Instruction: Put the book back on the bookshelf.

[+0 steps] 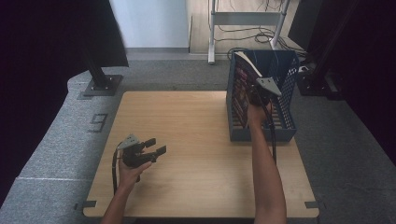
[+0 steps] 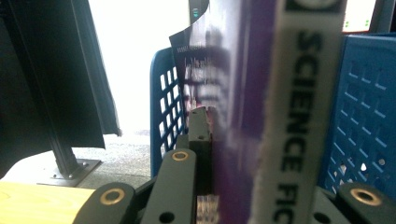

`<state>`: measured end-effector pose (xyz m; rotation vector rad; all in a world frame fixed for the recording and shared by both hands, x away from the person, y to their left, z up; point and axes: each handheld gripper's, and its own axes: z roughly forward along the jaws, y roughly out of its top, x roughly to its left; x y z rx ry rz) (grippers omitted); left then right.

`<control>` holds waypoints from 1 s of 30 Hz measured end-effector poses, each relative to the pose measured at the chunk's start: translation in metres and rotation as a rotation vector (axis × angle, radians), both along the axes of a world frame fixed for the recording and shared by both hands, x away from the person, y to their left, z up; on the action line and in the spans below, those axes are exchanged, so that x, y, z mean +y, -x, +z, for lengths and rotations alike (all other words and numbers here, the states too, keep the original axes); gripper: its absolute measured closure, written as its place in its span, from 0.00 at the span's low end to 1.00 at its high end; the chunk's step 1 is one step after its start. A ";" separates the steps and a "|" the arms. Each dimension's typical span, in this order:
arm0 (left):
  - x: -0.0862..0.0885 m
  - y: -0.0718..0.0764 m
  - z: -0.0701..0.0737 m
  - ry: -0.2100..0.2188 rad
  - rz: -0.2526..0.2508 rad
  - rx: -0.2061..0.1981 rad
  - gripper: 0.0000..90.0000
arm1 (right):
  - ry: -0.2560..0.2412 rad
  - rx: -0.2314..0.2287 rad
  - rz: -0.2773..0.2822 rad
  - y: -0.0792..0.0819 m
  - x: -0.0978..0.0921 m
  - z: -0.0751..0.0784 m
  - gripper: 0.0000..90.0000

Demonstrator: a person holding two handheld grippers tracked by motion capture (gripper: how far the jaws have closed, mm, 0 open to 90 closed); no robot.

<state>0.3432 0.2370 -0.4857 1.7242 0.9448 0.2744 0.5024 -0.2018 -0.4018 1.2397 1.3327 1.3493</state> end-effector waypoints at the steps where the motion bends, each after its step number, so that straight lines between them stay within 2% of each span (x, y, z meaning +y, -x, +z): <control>1: 0.000 0.000 0.000 -0.001 0.001 0.000 0.34 | 0.001 -0.001 -0.001 -0.001 0.001 -0.002 0.91; 4: 0.001 0.000 0.000 0.001 0.004 -0.001 0.34 | -0.004 -0.003 -0.001 -0.003 0.002 -0.008 0.91; 8: 0.001 0.000 0.000 -0.002 0.004 -0.002 0.34 | -0.004 0.018 0.007 -0.004 0.005 -0.013 0.91; 14: -0.001 0.001 0.000 -0.006 0.003 -0.005 0.34 | 0.003 0.017 0.015 0.003 0.009 -0.019 0.90; 17: -0.002 0.001 0.001 -0.006 0.002 -0.008 0.34 | -0.008 0.034 0.032 0.009 0.007 -0.020 0.90; 19: -0.003 0.002 0.001 -0.010 -0.003 -0.008 0.34 | 0.004 0.048 0.040 0.013 0.007 -0.020 0.90; 23: -0.006 0.002 0.001 -0.015 -0.008 -0.008 0.34 | 0.029 0.101 0.069 0.018 0.004 -0.017 0.89; 26: -0.008 0.003 0.001 -0.022 -0.012 -0.011 0.34 | 0.041 0.150 0.069 0.018 0.001 -0.015 0.90; 30: -0.007 0.003 0.002 -0.028 -0.005 -0.017 0.34 | 0.048 0.157 0.061 0.018 0.000 -0.013 0.91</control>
